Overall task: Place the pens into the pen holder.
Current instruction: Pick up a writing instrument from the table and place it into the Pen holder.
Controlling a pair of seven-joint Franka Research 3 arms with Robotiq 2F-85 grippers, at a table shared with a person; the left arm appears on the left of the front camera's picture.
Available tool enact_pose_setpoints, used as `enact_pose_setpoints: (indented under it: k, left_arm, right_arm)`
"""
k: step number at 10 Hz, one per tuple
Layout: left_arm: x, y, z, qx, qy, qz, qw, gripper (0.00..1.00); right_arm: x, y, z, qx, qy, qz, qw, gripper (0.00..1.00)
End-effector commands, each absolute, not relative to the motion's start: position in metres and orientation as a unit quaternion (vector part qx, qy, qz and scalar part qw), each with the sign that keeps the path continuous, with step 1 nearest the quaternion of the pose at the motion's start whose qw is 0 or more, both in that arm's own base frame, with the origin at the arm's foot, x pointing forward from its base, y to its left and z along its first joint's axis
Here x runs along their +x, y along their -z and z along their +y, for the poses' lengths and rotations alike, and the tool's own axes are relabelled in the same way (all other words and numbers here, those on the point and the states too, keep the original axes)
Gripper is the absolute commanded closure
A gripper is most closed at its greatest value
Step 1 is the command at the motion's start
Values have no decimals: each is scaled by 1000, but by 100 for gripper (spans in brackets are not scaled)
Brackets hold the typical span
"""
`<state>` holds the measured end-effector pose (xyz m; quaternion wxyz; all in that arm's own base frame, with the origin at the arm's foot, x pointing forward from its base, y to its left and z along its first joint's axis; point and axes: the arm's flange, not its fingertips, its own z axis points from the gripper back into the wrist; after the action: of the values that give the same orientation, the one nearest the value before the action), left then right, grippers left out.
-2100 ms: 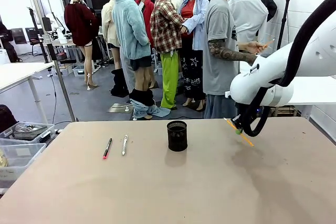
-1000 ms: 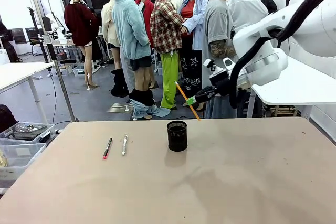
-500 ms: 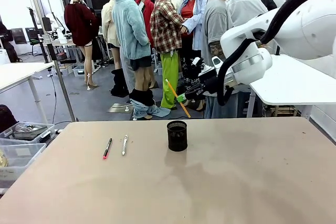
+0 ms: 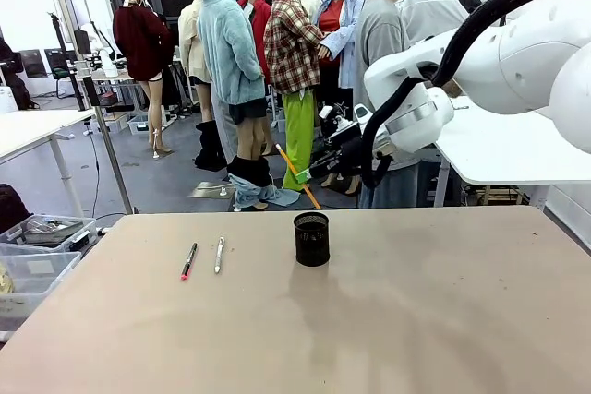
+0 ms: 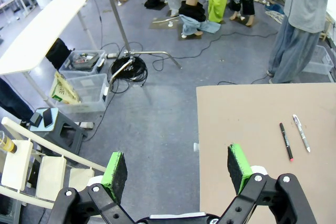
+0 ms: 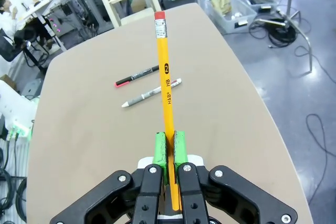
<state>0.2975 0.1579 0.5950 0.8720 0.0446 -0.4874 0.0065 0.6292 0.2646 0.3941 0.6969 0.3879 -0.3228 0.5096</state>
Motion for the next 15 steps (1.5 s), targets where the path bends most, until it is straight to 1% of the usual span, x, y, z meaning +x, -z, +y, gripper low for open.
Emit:
enact_pose_setpoints:
  k: [1,2,5,9,11,15]
  left_arm:
    - [299,-596,158,44,-15,-491,870,0]
    - [299,-596,158,44,-15,-491,870,0]
    - [299,-596,158,44,-15,-491,870,0]
    - [299,-596,158,44,-15,-491,870,0]
    - [299,-596,158,44,-15,-491,870,0]
    - [299,-596,158,44,-15,-491,870,0]
  right_arm:
    - [637,-393,265,396,-510,-308,699,100]
    - [633,-394,264,393,-515,-309,696,100]
    - [622,-391,263,440,-545,-298,649,100]
    - [625,-364,276,427,-551,-268,665,100]
    - [628,-356,275,409,-552,-271,674,100]
    - [629,-345,270,409,-552,-253,681,100]
